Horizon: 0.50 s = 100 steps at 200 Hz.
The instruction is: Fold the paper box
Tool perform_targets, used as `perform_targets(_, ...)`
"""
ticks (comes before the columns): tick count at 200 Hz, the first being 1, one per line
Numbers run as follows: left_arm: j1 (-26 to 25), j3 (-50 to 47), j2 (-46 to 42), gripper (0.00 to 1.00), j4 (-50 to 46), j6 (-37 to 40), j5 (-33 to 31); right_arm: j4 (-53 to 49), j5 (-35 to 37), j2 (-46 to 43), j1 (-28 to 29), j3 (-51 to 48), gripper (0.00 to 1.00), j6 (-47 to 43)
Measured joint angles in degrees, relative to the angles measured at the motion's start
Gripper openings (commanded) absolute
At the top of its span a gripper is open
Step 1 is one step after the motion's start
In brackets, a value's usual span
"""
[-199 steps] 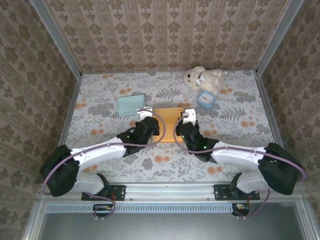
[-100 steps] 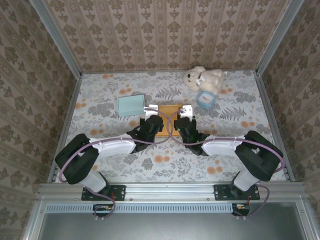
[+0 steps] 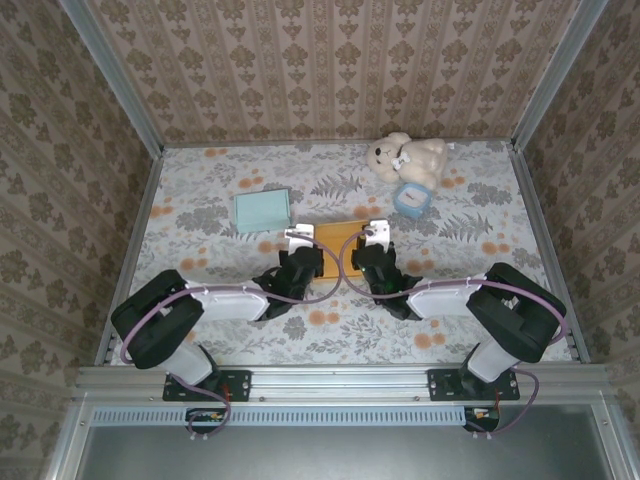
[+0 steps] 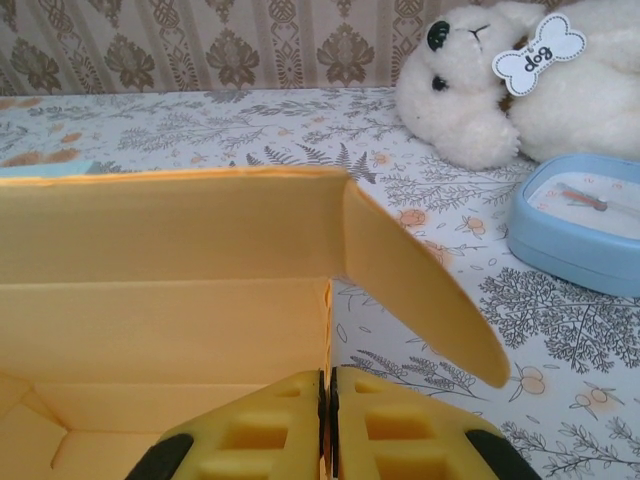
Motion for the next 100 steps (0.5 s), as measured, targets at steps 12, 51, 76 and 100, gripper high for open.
perform_targets(12,-0.74,-0.35,0.00,0.07,0.44,-0.13,-0.68,1.01,0.02,0.00,0.04,-0.79,0.12,0.59)
perform_targets(51,-2.67,-3.37,0.00,0.06,4.37,-1.18,-2.23,3.58,0.20,-0.79,1.29,-4.04,0.12,2.51)
perform_targets(76,-4.59,-4.87,0.02,0.06,6.43,-1.81,-4.13,5.27,1.03,-1.44,2.75,-6.51,0.12,3.23)
perform_targets(100,-6.67,-5.22,0.66,0.06,7.10,-2.67,-6.14,5.86,2.38,-2.64,4.00,-8.48,0.12,4.13)
